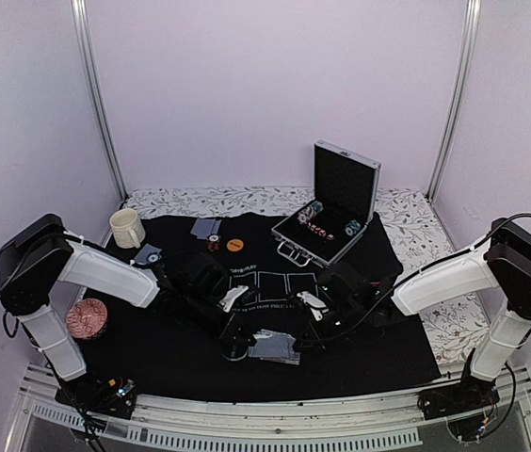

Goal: Distribute texas hold em gaming equipment
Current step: Pick up the poker card from the face-down deck piles, then distribute the poker card in the small blind area.

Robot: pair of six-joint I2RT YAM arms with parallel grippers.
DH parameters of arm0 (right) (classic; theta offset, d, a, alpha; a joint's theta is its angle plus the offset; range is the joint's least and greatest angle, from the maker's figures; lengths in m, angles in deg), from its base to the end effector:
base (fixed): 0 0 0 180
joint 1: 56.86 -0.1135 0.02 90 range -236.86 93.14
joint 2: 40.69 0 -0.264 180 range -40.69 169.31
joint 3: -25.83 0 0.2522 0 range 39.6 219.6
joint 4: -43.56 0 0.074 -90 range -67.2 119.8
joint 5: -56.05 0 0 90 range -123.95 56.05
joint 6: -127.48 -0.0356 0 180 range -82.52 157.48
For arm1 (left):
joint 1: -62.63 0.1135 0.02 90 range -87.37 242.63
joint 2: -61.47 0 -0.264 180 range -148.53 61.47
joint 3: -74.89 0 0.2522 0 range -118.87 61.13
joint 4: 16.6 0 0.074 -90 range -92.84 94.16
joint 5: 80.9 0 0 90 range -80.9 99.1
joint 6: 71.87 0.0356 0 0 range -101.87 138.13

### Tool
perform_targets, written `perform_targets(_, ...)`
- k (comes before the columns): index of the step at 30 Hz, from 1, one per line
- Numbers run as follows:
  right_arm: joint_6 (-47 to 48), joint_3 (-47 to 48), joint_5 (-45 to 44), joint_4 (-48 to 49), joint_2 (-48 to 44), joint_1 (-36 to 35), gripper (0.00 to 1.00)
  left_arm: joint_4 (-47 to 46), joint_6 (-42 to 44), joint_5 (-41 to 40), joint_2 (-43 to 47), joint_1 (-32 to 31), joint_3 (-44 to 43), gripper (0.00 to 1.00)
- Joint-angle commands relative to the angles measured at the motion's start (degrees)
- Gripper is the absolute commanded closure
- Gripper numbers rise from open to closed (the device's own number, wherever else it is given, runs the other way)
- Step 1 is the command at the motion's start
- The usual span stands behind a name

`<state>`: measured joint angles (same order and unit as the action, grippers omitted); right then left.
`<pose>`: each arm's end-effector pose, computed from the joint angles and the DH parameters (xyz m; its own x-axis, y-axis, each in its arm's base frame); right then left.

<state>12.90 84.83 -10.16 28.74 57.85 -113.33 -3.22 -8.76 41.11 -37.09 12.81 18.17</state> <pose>0.1625 0.2712 0.1274 -0.7795 -0.4873 -0.3935 -0.6250 0.5633 0.5405 0.1834 -0.2464 0.1208 -0.8539 0.4167 -0.3118 0.5121 0.5657 -0.6463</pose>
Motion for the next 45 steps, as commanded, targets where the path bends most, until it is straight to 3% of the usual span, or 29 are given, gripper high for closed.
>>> perform_targets(1,0.7,0.1,-3.0,-3.1,0.6,0.4,0.97,1.5,1.4,-0.4,1.5,0.9,0.5,0.87)
perform_targets(7,1.5,1.1,-2.8,-4.0,0.7,0.5,0.97,0.9,1.1,1.5,1.8,0.9,0.6,1.00)
perform_targets(26,2.5,2.9,-2.4,-5.9,1.6,0.5,0.97,5.1,3.1,2.6,9.7,3.9,-0.3,1.00)
perform_targets(33,3.0,4.4,-1.5,-6.5,0.1,0.5,0.97,4.8,0.0,-4.7,17.0,7.1,0.8,1.00)
perform_targets(38,3.4,5.5,-0.9,-7.4,-1.9,0.4,0.97,4.4,-4.0,-16.0,27.4,11.3,2.4,1.00)
perform_targets(41,3.8,6.1,-1.2,-8.1,-3.2,0.5,0.97,4.7,-5.7,-22.1,35.0,15.2,3.2,1.00)
perform_targets(45,4.8,7.2,-0.8,-9.0,-4.8,0.5,0.97,8.3,-5.5,-24.7,40.0,24.9,2.4,1.00)
